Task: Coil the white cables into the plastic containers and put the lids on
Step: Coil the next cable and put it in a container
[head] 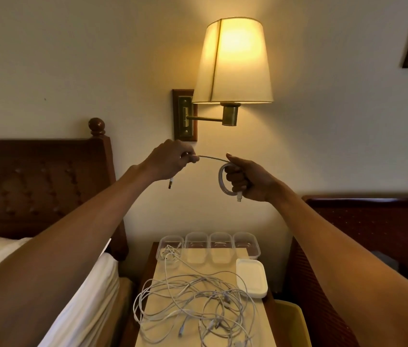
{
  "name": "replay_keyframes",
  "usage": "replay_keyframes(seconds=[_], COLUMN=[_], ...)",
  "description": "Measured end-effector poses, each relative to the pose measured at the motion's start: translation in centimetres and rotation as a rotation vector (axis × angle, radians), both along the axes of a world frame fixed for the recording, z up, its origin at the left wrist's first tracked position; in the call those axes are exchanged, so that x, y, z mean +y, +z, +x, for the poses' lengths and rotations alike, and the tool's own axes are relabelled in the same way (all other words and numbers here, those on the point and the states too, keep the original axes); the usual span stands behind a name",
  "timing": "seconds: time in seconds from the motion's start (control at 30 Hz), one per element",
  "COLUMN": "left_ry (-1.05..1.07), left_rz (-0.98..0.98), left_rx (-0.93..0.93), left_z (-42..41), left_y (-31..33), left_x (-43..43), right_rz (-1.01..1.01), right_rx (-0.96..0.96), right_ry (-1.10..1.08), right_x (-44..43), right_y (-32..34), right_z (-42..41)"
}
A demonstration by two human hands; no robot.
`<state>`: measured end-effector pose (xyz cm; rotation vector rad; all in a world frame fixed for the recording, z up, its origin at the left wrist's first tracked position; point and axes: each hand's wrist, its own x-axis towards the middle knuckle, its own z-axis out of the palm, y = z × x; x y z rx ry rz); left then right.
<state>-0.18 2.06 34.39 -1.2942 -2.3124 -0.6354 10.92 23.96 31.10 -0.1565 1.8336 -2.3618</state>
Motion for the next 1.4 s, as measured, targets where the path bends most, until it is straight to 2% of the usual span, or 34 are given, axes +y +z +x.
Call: replay_keyframes(seconds=[0.13, 0.23, 0.33, 0.47, 0.5, 0.53, 0.6, 0.63, 0.73, 0.8, 0.97, 1.03, 1.17, 1.23, 1.4], left_ry=[0.109, 0.203, 0.304, 0.484, 0.463, 0.394, 0.183, 0.09, -0.086, -0.135, -0.078, -0.035, -0.067, -0.036, -0.005], left_rz=[-0.062, -0.124, -0.245, -0.42, -0.394, -0.311, -0.072, 0.07, 0.521, 0.686, 0.755, 0.762, 0.75, 0.717, 0.659], left_rx=[-0.038, -0.135, -0.207, -0.103, -0.171, -0.32, -0.756, -0.918, -1.176, -1.215, -1.184, -1.15, -1.261, -1.259, -1.322], left_z=[-1.1, -2.1, -2.0, -0.4, 0.0, 0.4, 1.1, 1.5, 2.3, 2.5, 2.8, 2.9, 3.0, 2.7, 2.5], left_y=[-1.9, -2.9, -3.4, -4.0, -4.1, -4.2, -4.3, -4.1, -3.2, -2.6, -2.8, -3.1, -3.0, -3.1, -3.9], left_x=[-1.4, -2.0, -1.5, 0.6, 1.2, 1.6, 2.4, 2.6, 3.2, 3.6, 4.7, 5.2, 5.4, 5.4, 5.3], right_rz=[-0.021, -0.053, -0.06, -0.122, -0.144, -0.165, -0.209, -0.232, -0.273, -0.283, -0.298, -0.317, -0.277, -0.241, -0.216], right_rx=[-0.008, -0.025, -0.026, -0.01, -0.006, 0.0, 0.006, 0.005, 0.006, 0.011, 0.035, 0.045, 0.054, 0.06, 0.063], right_ry=[-0.02, -0.019, -0.007, 0.037, 0.043, 0.043, 0.037, 0.038, 0.041, 0.029, 0.023, 0.04, -0.046, -0.105, -0.11], right_x=[0.2, -0.1, -0.4, -1.0, -1.2, -1.3, -1.4, -1.3, -1.1, -1.0, -1.4, -1.6, -1.5, -1.1, -0.6], right_y=[-0.3, -0.7, -1.1, -1.1, -1.0, -0.9, -0.8, -0.8, -1.1, -1.4, -1.9, -2.0, -2.0, -2.3, -2.9], right_z=[-0.1, -0.4, -0.7, -0.9, -0.9, -0.9, -1.0, -1.0, -1.0, -1.1, -1.4, -1.6, -1.6, -1.6, -1.6])
